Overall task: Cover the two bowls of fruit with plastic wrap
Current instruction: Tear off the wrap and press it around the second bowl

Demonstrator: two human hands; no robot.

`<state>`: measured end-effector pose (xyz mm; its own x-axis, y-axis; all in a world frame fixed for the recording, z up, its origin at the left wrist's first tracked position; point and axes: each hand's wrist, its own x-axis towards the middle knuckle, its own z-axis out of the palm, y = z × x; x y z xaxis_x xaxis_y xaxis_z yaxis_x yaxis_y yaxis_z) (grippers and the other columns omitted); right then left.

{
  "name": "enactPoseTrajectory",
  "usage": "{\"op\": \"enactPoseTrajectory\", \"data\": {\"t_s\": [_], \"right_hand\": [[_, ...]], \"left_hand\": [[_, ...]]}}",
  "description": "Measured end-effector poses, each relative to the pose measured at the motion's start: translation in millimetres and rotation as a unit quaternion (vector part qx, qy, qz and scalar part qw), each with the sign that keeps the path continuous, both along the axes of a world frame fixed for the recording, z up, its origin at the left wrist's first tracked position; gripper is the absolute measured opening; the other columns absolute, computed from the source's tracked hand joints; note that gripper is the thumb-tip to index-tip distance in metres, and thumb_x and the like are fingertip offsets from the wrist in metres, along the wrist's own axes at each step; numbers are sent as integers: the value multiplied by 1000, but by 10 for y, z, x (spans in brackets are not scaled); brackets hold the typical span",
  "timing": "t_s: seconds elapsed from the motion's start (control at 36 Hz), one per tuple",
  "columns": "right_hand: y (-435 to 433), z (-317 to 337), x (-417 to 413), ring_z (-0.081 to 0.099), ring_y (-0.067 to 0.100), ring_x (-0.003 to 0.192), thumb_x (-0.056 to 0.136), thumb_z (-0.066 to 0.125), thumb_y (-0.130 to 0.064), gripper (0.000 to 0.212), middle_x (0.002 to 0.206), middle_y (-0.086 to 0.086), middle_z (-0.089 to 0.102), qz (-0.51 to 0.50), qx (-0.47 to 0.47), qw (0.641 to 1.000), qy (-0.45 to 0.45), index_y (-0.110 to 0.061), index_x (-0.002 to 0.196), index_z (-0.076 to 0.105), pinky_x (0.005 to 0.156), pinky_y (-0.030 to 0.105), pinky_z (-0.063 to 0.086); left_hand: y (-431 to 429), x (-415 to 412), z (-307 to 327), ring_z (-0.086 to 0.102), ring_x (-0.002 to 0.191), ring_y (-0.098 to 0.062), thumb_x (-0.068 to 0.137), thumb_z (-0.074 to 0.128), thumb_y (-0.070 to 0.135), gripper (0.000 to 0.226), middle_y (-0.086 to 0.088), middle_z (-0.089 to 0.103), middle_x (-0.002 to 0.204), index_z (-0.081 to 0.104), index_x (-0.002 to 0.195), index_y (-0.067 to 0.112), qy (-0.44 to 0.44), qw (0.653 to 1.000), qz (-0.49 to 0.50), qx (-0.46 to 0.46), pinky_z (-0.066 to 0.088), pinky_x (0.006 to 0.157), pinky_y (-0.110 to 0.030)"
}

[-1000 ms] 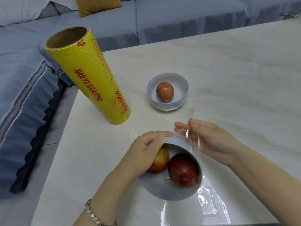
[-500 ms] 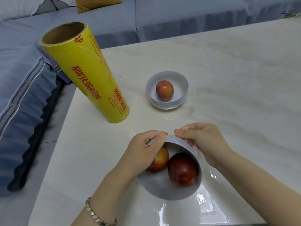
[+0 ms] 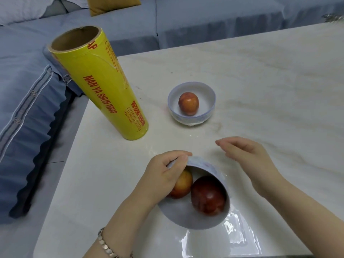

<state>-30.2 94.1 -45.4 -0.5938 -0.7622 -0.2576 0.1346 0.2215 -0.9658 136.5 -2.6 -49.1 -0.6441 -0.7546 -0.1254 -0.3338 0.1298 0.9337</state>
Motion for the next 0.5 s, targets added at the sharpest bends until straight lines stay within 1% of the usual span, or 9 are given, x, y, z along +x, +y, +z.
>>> {"op": "enactPoseTrajectory", "data": {"t_s": [0.03,0.08,0.14,0.22,0.28,0.33,0.36,0.44,0.5], "right_hand": [[25,55,23,60,-6,84,85,61,-13,23,90,-13,69,38,-24,998,41,-27,70,73,81,10,43],[53,117,96,55,-16,92,87,57,-16,25,104,-16,63,134,-10,986,100,-29,75,73,80,-1,36],[55,67,121,54,-18,92,90,53,-21,24,104,-15,62,163,37,978,124,-29,77,72,77,-4,34],[76,-34,60,60,1,95,91,50,-34,28,98,-8,69,117,103,981,112,-26,75,72,86,13,40],[125,-43,24,66,8,82,89,51,-40,36,84,-5,73,108,114,987,38,-18,72,73,84,23,48],[181,2,40,58,10,58,85,52,-45,44,60,-6,63,120,106,987,-23,-11,60,63,68,21,47],[206,12,44,50,12,55,82,54,-50,49,56,-3,54,121,102,987,-30,-7,58,55,64,23,42],[250,44,38,42,14,58,78,56,-57,67,62,5,44,123,87,989,0,8,67,47,64,27,36],[263,61,50,42,12,54,78,58,-55,64,60,2,46,110,80,991,6,8,70,52,60,23,36]], "left_hand": [[2,-4,9,64,94,3,68,49,55,27,27,71,90,70,77,40,-3,1000,4,1,48,88,-17],[9,-21,34,63,88,9,77,55,45,14,31,69,83,69,76,39,-9,1000,10,1,46,82,-10],[11,-28,46,62,82,12,90,57,28,21,29,69,77,70,76,34,-3,1000,24,5,44,77,-7],[32,-16,78,62,74,10,94,50,22,30,22,71,72,72,73,23,10,998,67,15,43,71,-6],[74,-28,100,64,74,7,95,47,25,33,19,72,73,73,74,23,23,994,104,27,45,69,-6],[120,-50,91,66,77,3,96,45,30,34,15,73,78,73,76,25,31,986,153,50,48,68,-8],[146,-64,81,66,78,2,96,44,33,35,14,73,80,72,77,26,31,982,174,63,49,67,-8],[234,-103,57,64,84,4,97,41,33,33,18,70,87,71,83,29,26,979,193,64,47,69,-7],[275,-110,34,59,86,14,97,41,31,32,26,66,88,69,84,34,24,982,182,52,44,71,-1]]}}
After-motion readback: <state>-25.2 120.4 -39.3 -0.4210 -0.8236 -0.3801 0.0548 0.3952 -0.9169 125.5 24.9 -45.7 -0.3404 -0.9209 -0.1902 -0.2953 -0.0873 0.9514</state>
